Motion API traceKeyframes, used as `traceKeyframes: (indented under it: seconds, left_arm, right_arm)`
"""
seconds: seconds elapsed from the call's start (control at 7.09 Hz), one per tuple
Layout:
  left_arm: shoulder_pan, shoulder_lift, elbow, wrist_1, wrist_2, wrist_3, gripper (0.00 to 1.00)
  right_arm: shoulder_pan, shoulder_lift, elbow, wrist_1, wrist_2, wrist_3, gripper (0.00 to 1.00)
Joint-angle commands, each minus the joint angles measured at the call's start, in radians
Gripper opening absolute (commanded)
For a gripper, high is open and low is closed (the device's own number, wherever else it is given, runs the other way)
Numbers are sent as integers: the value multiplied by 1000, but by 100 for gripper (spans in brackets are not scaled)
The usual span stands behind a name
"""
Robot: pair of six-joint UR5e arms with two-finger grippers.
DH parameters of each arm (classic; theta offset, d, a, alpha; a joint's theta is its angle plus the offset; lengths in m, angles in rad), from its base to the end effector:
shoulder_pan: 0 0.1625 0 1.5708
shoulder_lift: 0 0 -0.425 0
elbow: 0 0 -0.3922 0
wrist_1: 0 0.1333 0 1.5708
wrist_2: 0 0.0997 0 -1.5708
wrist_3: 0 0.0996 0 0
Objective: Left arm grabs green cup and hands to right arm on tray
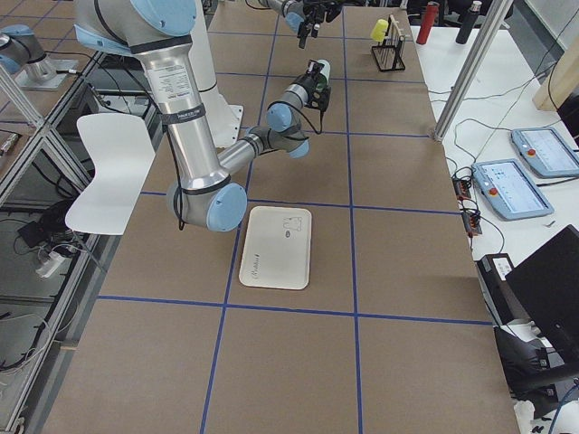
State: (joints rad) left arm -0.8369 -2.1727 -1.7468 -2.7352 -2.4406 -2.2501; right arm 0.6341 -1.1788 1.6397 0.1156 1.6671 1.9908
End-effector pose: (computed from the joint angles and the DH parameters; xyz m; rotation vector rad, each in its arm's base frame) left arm 0.3217 -0.4420 0.1213 -0.4110 1.7658 -0.2293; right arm -0.3637 -0.4210 0.2432 0.1769 -2.1811 0.5059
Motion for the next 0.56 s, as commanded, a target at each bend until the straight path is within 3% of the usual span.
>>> traceKeyframes:
  seconds: [0.0, 0.28, 0.42]
  left_arm:
    - [-66, 51, -2, 8, -14, 198, 100]
    - [-143, 82, -5, 70, -14, 379, 100]
    - [-183, 96, -8, 153, -12, 496, 100]
  right_arm:
    - [184, 4, 0, -195, 269, -7, 0]
    - [324, 5, 2, -386, 495, -158, 0]
    - [363, 2, 3, -503, 543, -273, 0]
